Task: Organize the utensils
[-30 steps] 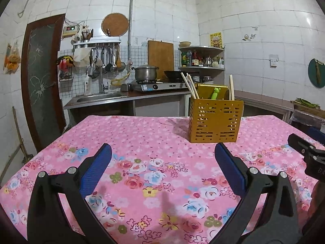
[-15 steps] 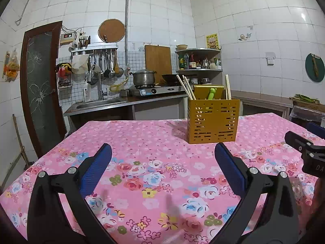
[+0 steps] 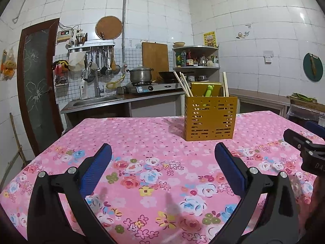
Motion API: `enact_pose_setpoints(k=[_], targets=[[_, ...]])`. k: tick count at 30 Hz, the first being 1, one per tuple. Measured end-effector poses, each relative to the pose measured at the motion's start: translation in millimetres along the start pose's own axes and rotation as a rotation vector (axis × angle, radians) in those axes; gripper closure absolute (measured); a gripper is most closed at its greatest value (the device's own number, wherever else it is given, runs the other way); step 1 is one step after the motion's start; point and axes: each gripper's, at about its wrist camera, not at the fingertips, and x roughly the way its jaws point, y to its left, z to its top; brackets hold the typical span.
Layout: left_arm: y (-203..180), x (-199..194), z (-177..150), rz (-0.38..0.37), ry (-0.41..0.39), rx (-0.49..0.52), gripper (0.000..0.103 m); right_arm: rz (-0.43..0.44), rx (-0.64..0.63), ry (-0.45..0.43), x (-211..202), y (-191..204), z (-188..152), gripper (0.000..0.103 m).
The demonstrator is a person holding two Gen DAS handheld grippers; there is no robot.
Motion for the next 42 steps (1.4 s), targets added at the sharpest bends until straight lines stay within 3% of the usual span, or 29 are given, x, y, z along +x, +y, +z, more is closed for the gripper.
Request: enact_pose_setpoints(k=[42], targets=[[1.5, 2.1, -1.7, 0.006, 0.010, -0.015, 0.005, -0.005, -0.011, -0.002, 2.1, -0.4, -0.8, 0.005]])
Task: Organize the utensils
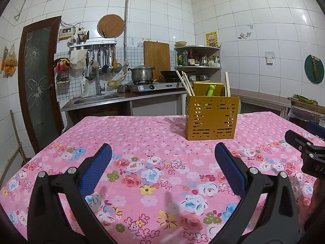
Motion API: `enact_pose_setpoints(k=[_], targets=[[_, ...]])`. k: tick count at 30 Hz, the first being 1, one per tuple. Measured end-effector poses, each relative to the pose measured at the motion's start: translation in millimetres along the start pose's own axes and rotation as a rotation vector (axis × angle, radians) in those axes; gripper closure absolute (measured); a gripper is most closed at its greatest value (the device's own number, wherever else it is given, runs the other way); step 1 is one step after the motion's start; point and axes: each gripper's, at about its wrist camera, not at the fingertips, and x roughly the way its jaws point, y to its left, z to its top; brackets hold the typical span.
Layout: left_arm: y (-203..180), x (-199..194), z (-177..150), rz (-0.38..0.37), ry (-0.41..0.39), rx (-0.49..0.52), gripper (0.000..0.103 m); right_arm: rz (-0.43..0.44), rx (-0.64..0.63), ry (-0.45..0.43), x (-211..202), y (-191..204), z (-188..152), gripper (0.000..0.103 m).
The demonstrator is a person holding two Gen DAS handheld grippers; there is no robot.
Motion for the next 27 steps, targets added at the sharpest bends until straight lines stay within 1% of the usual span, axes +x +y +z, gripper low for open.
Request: enact_pose_setpoints(k=[27], targets=[[0.6, -5.6, 5.2, -0.002, -0.009, 0.002, 0.005, 0.000, -0.002, -0.002, -0.7, 0.3, -0.1, 0.005]])
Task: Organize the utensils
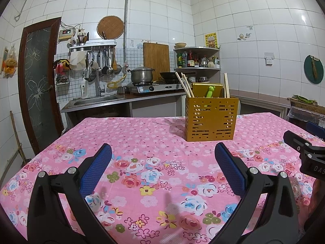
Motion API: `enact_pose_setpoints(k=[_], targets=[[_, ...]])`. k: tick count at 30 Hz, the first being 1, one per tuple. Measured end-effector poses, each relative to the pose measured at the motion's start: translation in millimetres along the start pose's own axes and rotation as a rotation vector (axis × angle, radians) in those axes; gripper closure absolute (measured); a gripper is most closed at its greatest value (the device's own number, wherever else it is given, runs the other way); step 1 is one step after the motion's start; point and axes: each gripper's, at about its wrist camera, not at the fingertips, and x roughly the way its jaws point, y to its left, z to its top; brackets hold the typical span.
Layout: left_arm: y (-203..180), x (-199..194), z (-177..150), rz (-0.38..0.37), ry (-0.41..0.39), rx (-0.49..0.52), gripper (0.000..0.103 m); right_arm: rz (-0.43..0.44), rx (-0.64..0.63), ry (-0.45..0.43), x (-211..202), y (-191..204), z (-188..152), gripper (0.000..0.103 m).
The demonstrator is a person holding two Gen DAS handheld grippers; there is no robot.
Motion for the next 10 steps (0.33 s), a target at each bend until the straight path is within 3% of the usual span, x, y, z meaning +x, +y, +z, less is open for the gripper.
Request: enact_pose_setpoints(k=[10], targets=[[-1.3, -3.3, 2.8, -0.014, -0.017, 0.003, 0.005, 0.000, -0.001, 0.000, -0.5, 0.7, 0.0, 0.005]])
